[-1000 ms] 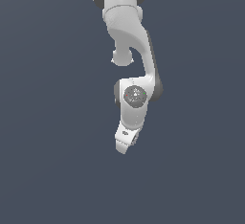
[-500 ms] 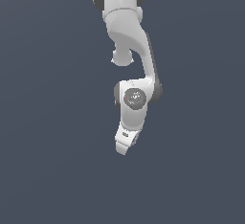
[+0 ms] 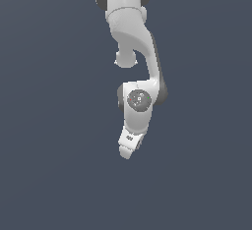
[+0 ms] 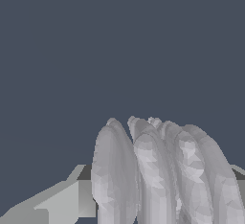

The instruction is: Pick up the object and move it to a goal position.

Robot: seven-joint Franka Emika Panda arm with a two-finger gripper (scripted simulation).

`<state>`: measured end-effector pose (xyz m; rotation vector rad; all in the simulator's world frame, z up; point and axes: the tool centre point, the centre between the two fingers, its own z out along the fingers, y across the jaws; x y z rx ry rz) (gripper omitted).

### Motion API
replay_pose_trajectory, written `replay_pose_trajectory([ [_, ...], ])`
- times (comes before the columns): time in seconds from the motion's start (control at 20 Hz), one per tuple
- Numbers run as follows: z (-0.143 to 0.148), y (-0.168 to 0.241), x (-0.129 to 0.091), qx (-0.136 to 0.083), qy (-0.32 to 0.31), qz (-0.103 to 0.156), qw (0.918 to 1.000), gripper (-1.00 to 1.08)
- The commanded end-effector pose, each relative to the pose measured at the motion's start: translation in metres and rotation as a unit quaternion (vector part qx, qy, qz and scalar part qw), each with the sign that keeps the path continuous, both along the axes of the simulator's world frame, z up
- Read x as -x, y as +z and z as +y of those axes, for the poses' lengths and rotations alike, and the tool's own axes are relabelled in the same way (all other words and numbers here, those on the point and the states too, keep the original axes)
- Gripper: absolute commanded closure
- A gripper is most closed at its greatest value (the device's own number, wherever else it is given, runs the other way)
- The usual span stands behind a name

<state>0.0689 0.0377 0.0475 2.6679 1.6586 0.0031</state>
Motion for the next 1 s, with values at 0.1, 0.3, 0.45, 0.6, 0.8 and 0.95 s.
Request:
replay_pose_trajectory([
  [0.1,0.009,0.024,-0.009,-0.003,0.017,-0.01,0.9998,1.08],
  [0.3,0.024,0.065,-0.022,-0.007,0.047,-0.025,0.9986,1.08],
  [0.45,0.04,0.107,-0.034,-0.012,0.077,-0.041,0.9961,1.08],
  [0.6,0.059,0.157,-0.044,-0.018,0.112,-0.059,0.9918,1.08],
  [0.8,0.086,0.228,-0.053,-0.027,0.162,-0.085,0.9829,1.08],
  [0.95,0.107,0.283,-0.056,-0.034,0.199,-0.104,0.974,1.08],
])
